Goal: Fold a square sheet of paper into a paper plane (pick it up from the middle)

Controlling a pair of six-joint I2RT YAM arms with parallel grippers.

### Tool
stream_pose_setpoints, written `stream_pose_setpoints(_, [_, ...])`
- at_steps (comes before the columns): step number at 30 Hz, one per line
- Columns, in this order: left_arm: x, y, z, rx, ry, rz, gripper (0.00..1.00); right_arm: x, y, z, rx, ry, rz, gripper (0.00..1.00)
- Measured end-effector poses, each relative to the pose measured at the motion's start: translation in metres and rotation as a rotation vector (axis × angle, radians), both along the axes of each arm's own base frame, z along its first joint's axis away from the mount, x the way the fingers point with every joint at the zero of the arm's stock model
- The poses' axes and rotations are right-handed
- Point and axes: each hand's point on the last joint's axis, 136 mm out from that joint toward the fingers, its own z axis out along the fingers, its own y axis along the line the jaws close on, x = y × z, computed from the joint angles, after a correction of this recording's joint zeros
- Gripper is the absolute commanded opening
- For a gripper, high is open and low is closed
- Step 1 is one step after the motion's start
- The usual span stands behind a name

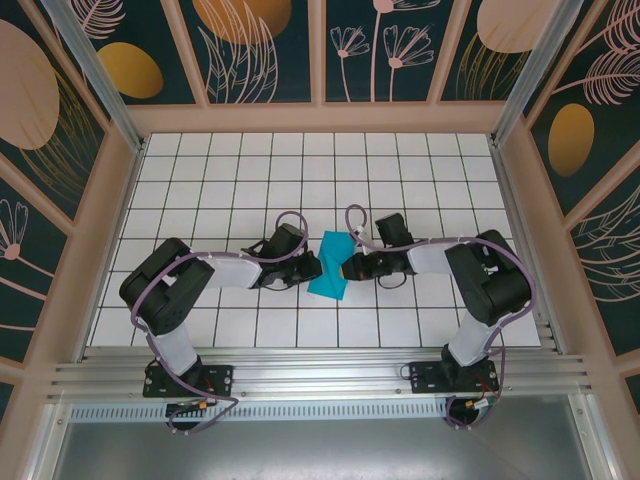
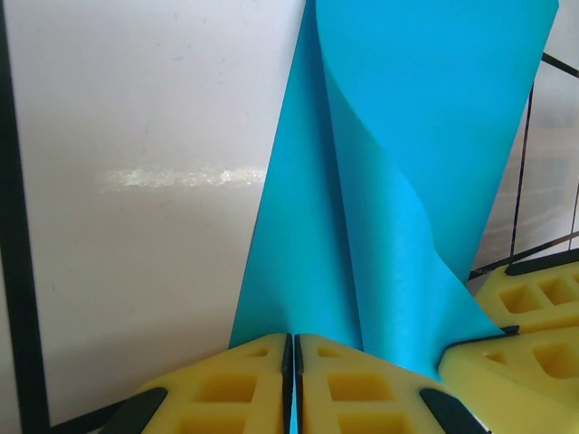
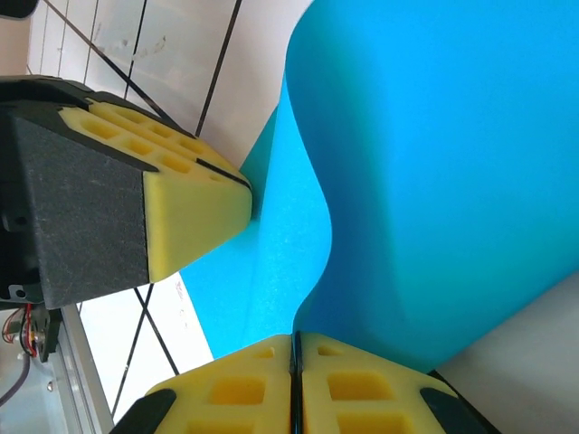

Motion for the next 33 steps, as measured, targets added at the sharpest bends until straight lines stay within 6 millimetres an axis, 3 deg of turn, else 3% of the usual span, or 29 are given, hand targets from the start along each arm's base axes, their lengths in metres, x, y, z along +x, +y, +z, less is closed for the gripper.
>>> stream_pose_setpoints(6, [0.000, 0.000, 0.000, 0.000, -0.001, 0.000, 0.14, 0.009, 0.002, 0.007, -0.015, -0.034, 0.009, 0.10])
stream_pose_setpoints(17, [0.001, 0.000, 0.000, 0.004, 0.000, 0.002, 0.15, 0.011, -0.002, 0.001, -0.070, -0.065, 0.022, 0.11])
stream_pose_setpoints(33, [0.001, 0.000, 0.001, 0.005, -0.006, -0.004, 0.15, 0.018, 0.007, -0.004, -0.149, -0.133, 0.063, 0.11])
